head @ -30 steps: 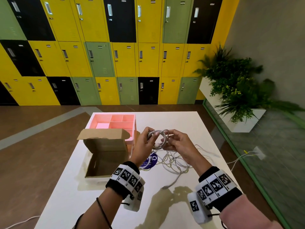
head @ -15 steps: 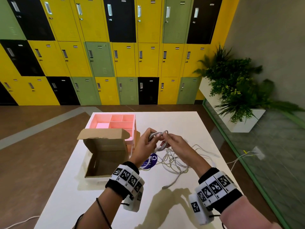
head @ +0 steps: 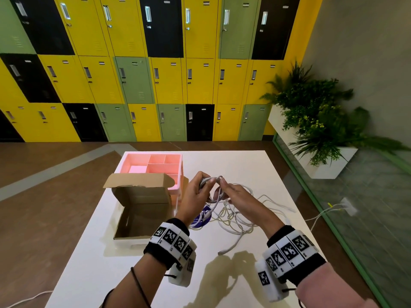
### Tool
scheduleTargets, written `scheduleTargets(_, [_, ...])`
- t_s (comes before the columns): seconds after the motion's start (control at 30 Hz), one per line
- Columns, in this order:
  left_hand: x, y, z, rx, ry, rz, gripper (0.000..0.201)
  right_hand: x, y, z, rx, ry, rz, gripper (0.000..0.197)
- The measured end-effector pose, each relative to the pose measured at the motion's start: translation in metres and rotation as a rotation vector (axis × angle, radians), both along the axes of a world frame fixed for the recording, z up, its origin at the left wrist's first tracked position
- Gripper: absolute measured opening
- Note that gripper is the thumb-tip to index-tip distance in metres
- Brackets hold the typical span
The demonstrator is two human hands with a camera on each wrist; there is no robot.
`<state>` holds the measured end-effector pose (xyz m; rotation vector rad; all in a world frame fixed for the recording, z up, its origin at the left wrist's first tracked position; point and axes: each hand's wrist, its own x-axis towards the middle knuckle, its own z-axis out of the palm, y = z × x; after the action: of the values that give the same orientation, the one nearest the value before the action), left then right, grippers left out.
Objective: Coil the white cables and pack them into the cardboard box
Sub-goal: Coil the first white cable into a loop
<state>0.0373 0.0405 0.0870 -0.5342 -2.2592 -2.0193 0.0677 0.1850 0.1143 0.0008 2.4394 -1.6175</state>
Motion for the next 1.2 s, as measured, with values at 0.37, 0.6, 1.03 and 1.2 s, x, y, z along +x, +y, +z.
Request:
scheduleTargets(0.37, [-0.008,0.002,-0.004,-0.062,0.02,0.03,0.02,-0.001,-0.006,-0.008,0.008,0.528,-0.256,0.013])
scheduleTargets(0.6, [-0.005,0.002,-0.007,-0.05,0.022,0.098,0.022,-0.009,-0.008,-0.007,0.265,0.51,-0.288,0.013])
scheduleTargets(1.03, [-0.004,-0.002,0.003,0.203,-0.237,-0.109,0.045,-0.01,-0.009,-0.005,0.066,0.385,-0.216,0.005])
scheduleTargets(1.2, [-0.011,-0.019,0.002,0.153,-0.346,-0.301,0.05,-0.013,0.0,0.001,0.182,0.485,-0.186,0.006])
